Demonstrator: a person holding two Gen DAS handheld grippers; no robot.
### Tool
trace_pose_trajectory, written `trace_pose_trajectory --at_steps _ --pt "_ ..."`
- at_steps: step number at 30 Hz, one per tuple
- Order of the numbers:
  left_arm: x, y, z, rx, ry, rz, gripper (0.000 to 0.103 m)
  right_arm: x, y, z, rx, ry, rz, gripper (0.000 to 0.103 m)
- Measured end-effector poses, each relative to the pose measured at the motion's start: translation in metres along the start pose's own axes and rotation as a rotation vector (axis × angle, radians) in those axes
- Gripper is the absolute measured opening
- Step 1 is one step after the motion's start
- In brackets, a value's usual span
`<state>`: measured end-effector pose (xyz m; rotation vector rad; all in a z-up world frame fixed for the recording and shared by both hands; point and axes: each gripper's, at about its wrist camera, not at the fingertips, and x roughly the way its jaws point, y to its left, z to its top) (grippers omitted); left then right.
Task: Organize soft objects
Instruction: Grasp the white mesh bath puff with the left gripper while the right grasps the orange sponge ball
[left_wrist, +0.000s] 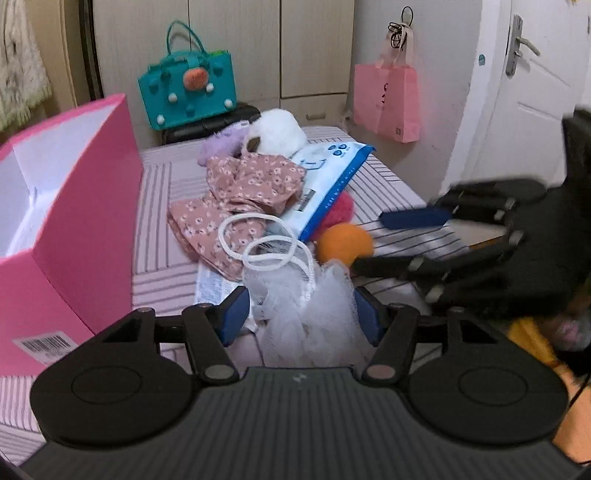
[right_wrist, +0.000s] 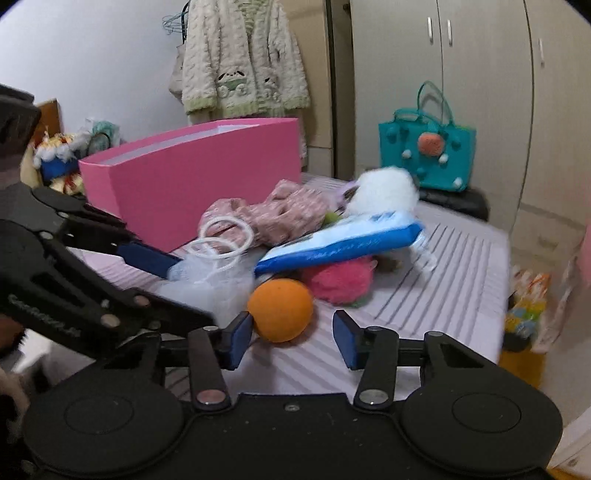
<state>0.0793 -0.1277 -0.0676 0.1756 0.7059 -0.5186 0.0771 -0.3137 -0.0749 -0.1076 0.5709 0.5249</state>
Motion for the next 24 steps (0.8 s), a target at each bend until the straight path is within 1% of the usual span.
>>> trace_pose_trajectory --at_steps 2,4,7,10,12,14,15,18,20,21,24 --pt "0.000 0.000 -0.003 -0.010 -0.013 -0.009 0.061 -0.006 -0.007 0.005 0.013 -0.015 -0.003 0.054" --pt "0.000 -0.001 -0.003 -0.004 -0.022 -0.021 0.061 -0.008 -0.017 0.009 0.063 -0.013 0.029 0.054" --pt "0.001 -0.004 -0.002 -0.003 -0.023 -0.009 0.061 -0.004 -0.025 0.012 0.122 0.006 0.085 0.054" --pt "0.002 -0.008 -0.002 0.008 -0.019 0.010 0.061 0.007 -0.023 0.010 0.137 0.037 0.097 0.055" --pt "0.002 -0.009 -0.002 0.013 -0.014 0.017 0.062 0.009 -0.020 0.006 0.147 0.039 0.109 0.054" --pt "0.003 -0.008 -0.001 0.005 -0.011 0.017 0.062 0.008 -0.020 0.004 0.160 0.034 0.111 0.046" --pt "0.003 -0.008 0.000 0.003 -0.013 0.019 0.062 0.007 -0.021 0.004 0.172 0.030 0.124 0.037" --pt "0.002 -0.008 -0.002 -0.004 -0.016 0.014 0.063 -0.001 -0.029 0.005 0.279 0.007 0.161 0.037" --pt "0.001 -0.008 -0.002 -0.003 -0.011 0.010 0.064 -0.005 -0.034 0.005 0.339 0.018 0.150 0.037" --pt "0.001 -0.009 -0.002 0.001 -0.006 0.012 0.064 -0.007 -0.035 0.005 0.345 0.025 0.134 0.037" --pt "-0.001 -0.012 0.000 0.007 0.006 -0.003 0.064 -0.013 -0.030 0.005 0.314 0.042 0.045 0.037"
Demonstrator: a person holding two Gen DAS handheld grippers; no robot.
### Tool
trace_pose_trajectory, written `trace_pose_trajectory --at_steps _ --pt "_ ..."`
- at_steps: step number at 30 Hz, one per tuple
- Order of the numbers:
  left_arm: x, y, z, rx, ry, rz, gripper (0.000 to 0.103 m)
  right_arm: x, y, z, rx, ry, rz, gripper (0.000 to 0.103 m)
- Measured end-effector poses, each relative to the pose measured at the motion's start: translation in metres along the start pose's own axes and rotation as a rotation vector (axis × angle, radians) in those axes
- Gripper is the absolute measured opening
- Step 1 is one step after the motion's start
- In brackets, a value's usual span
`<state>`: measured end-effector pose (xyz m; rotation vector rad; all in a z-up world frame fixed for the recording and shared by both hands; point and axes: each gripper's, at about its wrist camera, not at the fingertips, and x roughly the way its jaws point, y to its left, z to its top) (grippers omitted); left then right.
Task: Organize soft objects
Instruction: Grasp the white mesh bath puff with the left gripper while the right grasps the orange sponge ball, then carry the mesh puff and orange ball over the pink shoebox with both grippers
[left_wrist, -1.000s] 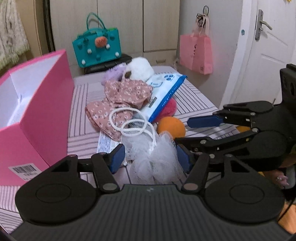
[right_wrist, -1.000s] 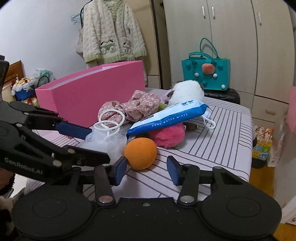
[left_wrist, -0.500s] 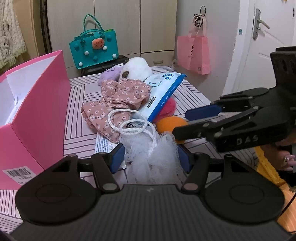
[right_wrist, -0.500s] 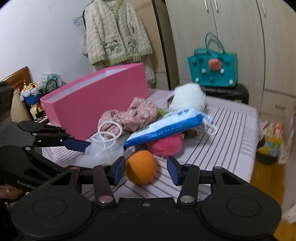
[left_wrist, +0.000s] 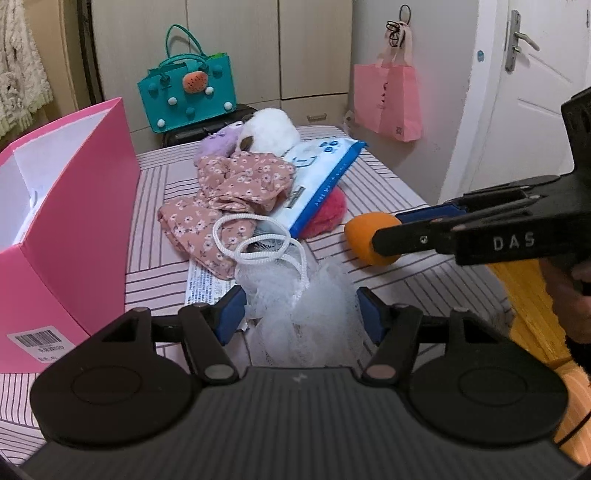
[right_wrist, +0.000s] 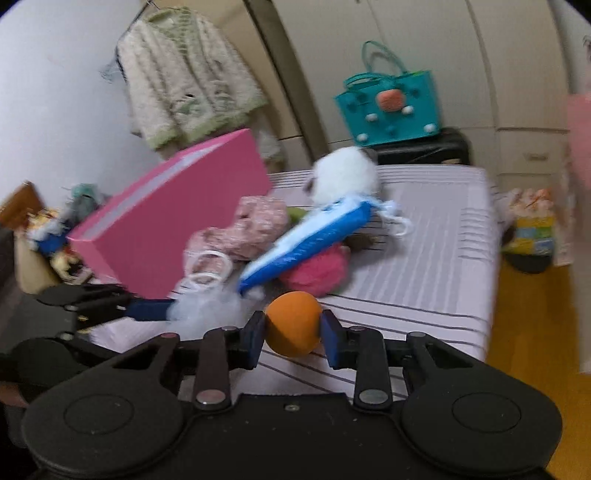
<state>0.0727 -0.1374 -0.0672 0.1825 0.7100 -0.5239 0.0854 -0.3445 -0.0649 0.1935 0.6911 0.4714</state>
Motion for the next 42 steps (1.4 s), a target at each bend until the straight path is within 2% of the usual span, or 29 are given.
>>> trace_pose_trajectory --at_steps 4,7,12,13,16,19,27,36,42 --pt "0.004 -0.006 0.001 0.005 0.033 -0.044 0.062 -0.002 0.006 -0.002 -0.047 0.043 -0.042 0.038" --pt "0.014 -0.006 0.001 -0.013 0.067 -0.044 0.061 -0.002 0.006 -0.003 -0.087 0.060 -0.050 0.040" --pt "0.021 0.001 0.002 -0.070 0.059 -0.049 0.060 0.001 0.001 0.001 -0.080 0.099 -0.031 0.042" --pt "0.021 0.002 0.002 -0.076 0.053 -0.053 0.053 0.003 -0.001 0.002 -0.066 0.108 -0.017 0.043" --pt "0.019 0.005 0.004 -0.091 0.057 -0.085 0.041 0.010 -0.003 0.001 -0.055 0.127 0.006 0.041" --pt "0.015 0.008 0.006 -0.094 0.078 -0.108 0.037 0.010 0.002 0.002 -0.056 0.132 0.000 0.040" --pt "-0.009 0.017 0.009 -0.042 0.134 -0.161 0.034 0.000 0.017 0.007 -0.026 0.179 -0.036 0.040" --pt "-0.038 0.041 0.011 0.001 0.212 -0.206 0.034 -0.011 0.060 0.015 -0.053 0.228 0.055 0.040" --pt "-0.059 0.063 0.008 0.007 0.230 -0.199 0.034 -0.016 0.095 0.028 -0.102 0.259 0.105 0.040"
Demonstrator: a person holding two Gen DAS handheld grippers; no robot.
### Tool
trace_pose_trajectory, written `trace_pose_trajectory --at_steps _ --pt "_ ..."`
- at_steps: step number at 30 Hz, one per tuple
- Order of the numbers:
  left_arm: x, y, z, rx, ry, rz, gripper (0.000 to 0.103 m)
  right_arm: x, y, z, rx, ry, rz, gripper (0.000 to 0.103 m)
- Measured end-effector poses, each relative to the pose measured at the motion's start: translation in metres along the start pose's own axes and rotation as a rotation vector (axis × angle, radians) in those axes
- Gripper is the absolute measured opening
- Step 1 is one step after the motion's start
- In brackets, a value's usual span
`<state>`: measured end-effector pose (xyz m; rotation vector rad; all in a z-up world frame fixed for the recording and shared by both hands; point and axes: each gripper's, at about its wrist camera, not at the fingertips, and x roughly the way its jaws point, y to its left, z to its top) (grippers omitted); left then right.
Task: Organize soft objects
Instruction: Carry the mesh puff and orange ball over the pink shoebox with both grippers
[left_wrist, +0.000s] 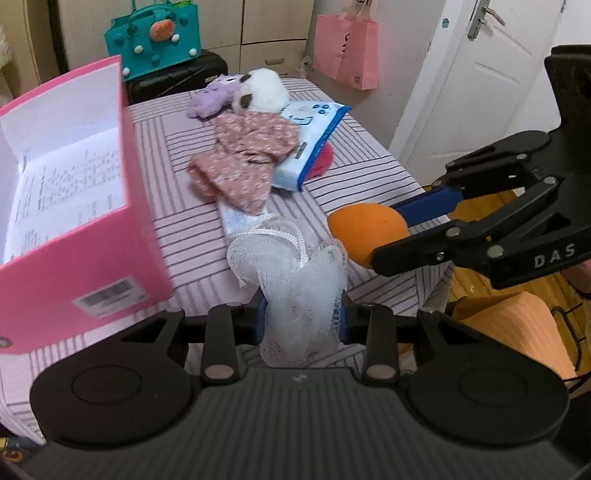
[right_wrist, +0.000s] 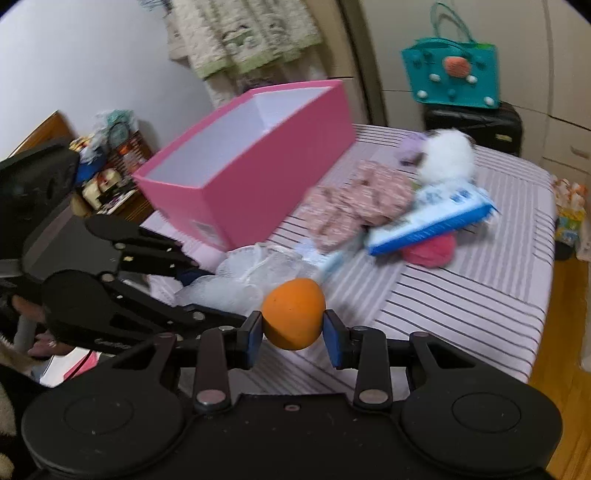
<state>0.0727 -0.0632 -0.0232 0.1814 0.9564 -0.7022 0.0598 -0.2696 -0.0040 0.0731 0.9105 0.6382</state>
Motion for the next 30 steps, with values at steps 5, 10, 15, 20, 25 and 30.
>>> trace_pose_trajectory --at_steps 5,10,15,20,25,30 --pt "-0.030 0.014 0.000 -0.001 -0.001 -0.004 0.034 -0.001 0.025 0.015 -0.034 0.026 0.024 0.040" --pt "-0.070 0.029 0.003 0.004 -0.057 0.007 0.034 -0.001 0.047 0.038 -0.061 0.015 0.045 0.040" --pt "-0.105 0.049 0.001 -0.022 -0.131 0.033 0.034 0.004 0.066 0.062 -0.114 -0.003 0.059 0.040" --pt "-0.119 0.076 0.004 -0.053 -0.103 0.026 0.034 0.013 0.078 0.085 -0.171 -0.030 0.078 0.040" --pt "-0.122 0.100 0.023 -0.043 -0.079 0.071 0.034 0.027 0.077 0.110 -0.183 -0.013 0.067 0.040" --pt "-0.103 0.132 0.061 -0.053 -0.067 0.113 0.034 0.041 0.082 0.144 -0.277 -0.068 0.055 0.040"
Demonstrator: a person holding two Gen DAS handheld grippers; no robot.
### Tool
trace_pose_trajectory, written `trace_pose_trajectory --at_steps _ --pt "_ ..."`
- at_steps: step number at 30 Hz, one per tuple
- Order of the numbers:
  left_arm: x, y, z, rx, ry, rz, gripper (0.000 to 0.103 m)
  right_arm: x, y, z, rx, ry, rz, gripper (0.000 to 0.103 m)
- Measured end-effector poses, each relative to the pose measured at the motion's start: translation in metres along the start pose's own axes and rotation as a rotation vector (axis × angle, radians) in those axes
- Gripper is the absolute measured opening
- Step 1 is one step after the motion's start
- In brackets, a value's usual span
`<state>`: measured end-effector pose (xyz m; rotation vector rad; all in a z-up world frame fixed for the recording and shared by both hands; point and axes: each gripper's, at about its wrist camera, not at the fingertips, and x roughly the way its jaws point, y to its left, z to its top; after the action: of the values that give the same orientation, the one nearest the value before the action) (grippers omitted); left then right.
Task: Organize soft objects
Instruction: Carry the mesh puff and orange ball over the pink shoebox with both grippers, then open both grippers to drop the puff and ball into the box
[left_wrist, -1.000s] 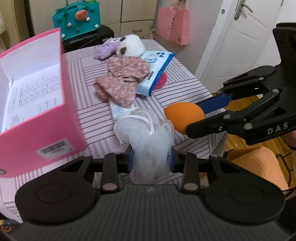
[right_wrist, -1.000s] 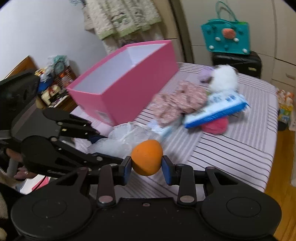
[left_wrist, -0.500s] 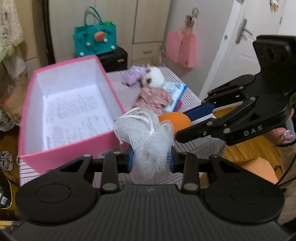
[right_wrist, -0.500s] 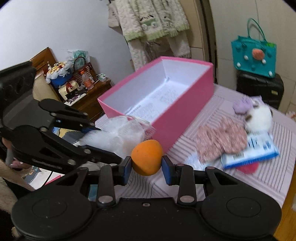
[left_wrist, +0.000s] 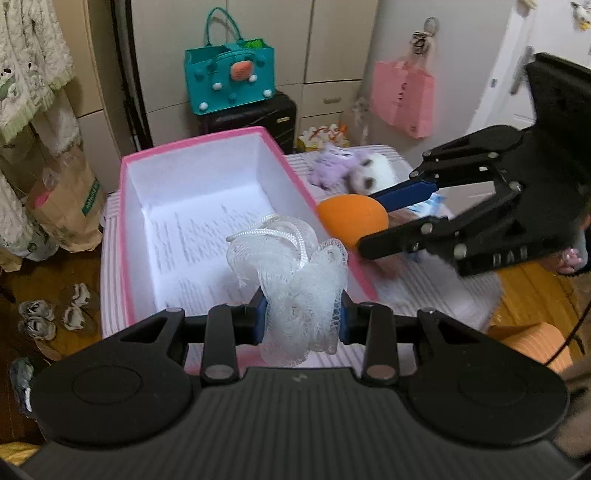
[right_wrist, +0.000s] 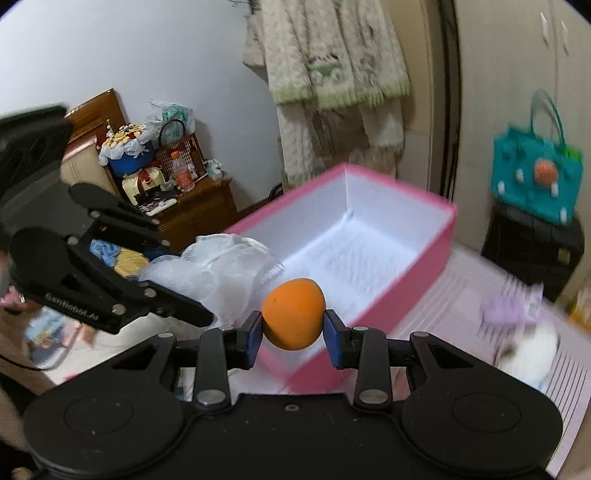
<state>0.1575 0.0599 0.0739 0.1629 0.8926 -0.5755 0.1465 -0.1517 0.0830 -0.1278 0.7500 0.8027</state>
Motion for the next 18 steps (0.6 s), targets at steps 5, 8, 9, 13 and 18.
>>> trace_pose_trajectory --at_steps 5,8,9,13,18 --pt "0.058 0.034 0.032 -0.041 0.057 0.054 0.034 0.047 -0.013 0.032 -0.103 0.013 -0.086 0.040" --pt "0.088 0.047 0.039 -0.051 0.089 0.068 0.034 0.075 -0.035 0.048 -0.083 0.045 -0.104 0.040" --pt "0.098 0.052 0.042 -0.054 0.114 0.065 0.034 0.083 -0.039 0.052 -0.095 0.058 -0.114 0.040" --pt "0.121 0.063 0.055 -0.043 0.165 0.068 0.034 0.113 -0.052 0.064 -0.160 0.129 -0.125 0.040" --pt "0.140 0.073 0.069 0.016 0.222 0.073 0.034 0.137 -0.058 0.074 -0.273 0.200 -0.110 0.040"
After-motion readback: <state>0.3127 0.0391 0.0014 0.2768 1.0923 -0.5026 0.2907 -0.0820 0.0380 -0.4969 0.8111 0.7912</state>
